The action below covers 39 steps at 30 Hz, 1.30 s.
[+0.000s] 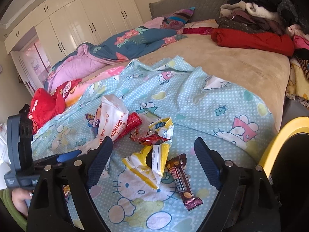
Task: Collect trash
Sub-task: 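Close the left tool on the white plastic bag while the right tool grasps a red wrapper, then lift the white bag with the left tool while the right tool lifts the red wrapper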
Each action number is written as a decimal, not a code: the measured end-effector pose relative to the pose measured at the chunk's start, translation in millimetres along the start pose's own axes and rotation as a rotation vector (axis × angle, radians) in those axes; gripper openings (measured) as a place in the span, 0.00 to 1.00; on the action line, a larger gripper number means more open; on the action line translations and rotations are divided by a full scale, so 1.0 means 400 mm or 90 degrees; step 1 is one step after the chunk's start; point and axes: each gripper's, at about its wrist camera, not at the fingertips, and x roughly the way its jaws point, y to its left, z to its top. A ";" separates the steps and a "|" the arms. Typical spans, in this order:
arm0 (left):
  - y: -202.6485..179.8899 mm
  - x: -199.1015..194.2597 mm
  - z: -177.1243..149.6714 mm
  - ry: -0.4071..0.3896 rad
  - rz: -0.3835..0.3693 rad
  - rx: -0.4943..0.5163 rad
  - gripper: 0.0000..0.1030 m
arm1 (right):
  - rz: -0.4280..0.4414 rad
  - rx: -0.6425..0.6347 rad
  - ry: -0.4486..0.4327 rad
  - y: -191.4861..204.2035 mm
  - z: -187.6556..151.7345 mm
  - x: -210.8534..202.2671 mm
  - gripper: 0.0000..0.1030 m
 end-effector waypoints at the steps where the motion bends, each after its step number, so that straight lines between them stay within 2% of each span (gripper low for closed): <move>1: -0.001 0.003 -0.001 0.002 -0.001 0.002 0.76 | 0.003 0.002 0.003 -0.001 0.002 0.008 0.78; 12: -0.016 0.039 -0.021 0.027 -0.003 0.016 0.72 | 0.022 0.024 0.031 -0.010 0.006 0.076 0.63; 15: -0.016 0.044 -0.024 0.030 0.001 0.019 0.70 | 0.033 0.036 0.037 -0.016 0.007 0.087 0.56; 18: -0.016 0.046 -0.025 0.030 0.004 0.023 0.67 | 0.039 0.039 0.034 -0.017 0.007 0.085 0.44; 20: -0.018 0.047 -0.025 0.029 0.003 0.025 0.67 | 0.045 0.038 0.028 -0.015 0.006 0.078 0.32; 23: -0.020 0.049 -0.022 0.028 0.003 0.027 0.63 | 0.051 0.029 0.013 -0.006 0.006 0.057 0.25; 24: -0.020 0.047 -0.022 0.026 0.005 0.027 0.60 | 0.051 0.026 0.009 -0.003 0.006 0.051 0.24; 28: -0.016 0.042 -0.019 0.024 0.003 0.028 0.57 | 0.050 0.023 -0.006 0.002 0.002 0.023 0.22; 36: -0.026 0.031 -0.014 0.018 0.003 0.037 0.43 | 0.065 0.030 -0.029 0.006 -0.005 -0.031 0.21; 39: -0.031 0.020 -0.009 0.008 0.000 0.039 0.41 | 0.072 0.028 -0.038 0.012 -0.003 -0.050 0.20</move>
